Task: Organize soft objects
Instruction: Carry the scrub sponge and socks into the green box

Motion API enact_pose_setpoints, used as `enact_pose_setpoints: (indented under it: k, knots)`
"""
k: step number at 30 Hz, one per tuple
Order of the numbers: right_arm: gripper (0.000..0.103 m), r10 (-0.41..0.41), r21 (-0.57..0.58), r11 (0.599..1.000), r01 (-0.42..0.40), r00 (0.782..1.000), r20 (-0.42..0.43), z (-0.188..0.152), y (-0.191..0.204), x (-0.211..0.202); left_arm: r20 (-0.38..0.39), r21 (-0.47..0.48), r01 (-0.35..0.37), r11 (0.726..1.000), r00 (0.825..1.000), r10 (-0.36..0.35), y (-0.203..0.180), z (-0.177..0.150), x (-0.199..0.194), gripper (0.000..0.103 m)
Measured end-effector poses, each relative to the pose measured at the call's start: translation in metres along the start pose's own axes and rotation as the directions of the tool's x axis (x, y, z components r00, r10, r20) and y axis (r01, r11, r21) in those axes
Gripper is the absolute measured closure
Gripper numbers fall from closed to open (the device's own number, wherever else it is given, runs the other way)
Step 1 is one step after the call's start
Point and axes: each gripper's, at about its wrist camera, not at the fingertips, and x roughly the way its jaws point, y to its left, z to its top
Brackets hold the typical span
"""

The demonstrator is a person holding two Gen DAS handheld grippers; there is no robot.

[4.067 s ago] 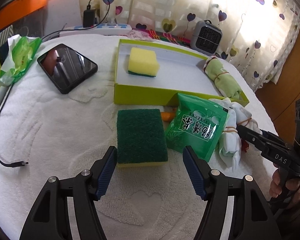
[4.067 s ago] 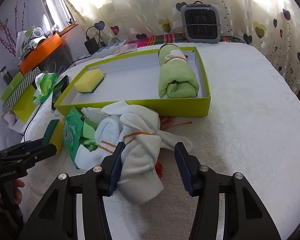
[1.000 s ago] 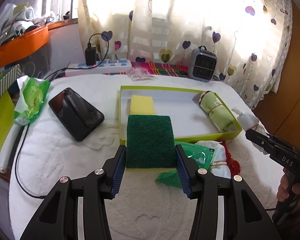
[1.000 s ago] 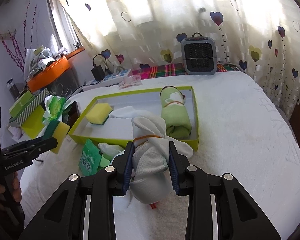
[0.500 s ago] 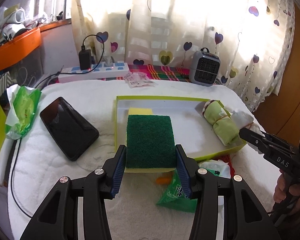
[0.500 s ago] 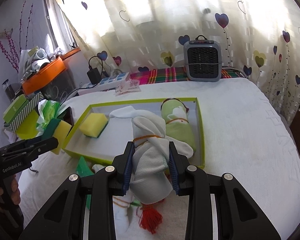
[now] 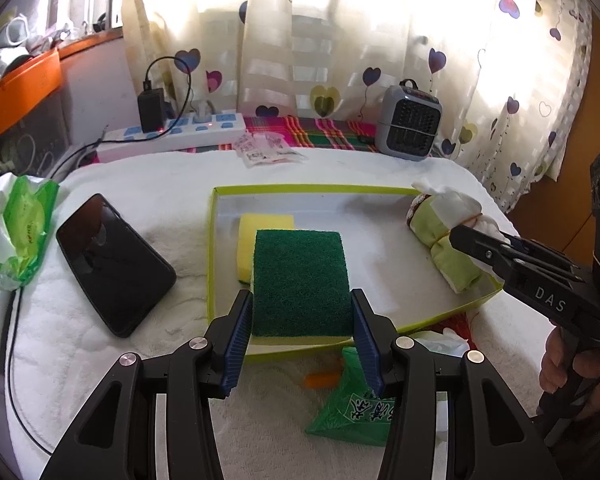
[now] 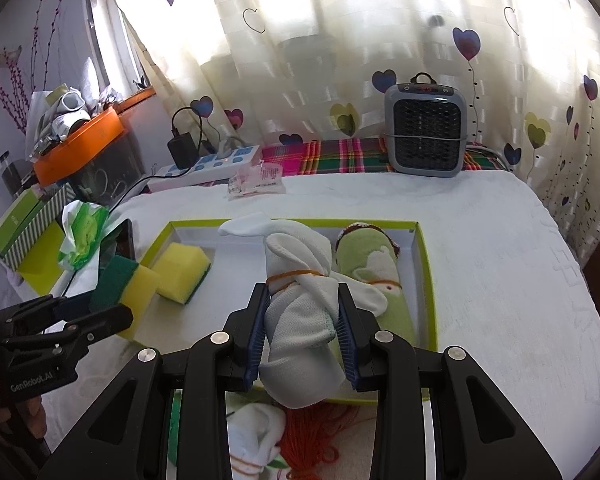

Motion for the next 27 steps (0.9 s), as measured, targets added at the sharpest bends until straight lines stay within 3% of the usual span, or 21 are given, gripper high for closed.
enact_pose_setpoints:
  k: [18, 27]
  knots:
    - [0.069, 0.001, -0.006, 1.0, -0.002, 0.998, -0.062, 0.002, -0.002, 0.033, -0.078, -0.003, -0.018, 1.0, 0.997, 0.018, 0.008, 0.001, 0.035, 0.056]
    - [0.069, -0.001, -0.01, 1.0, 0.0, 0.997, -0.073, 0.003, -0.002, 0.041, -0.078, 0.013, -0.037, 0.999, 0.996, 0.038, 0.008, 0.011, 0.044, 0.056]
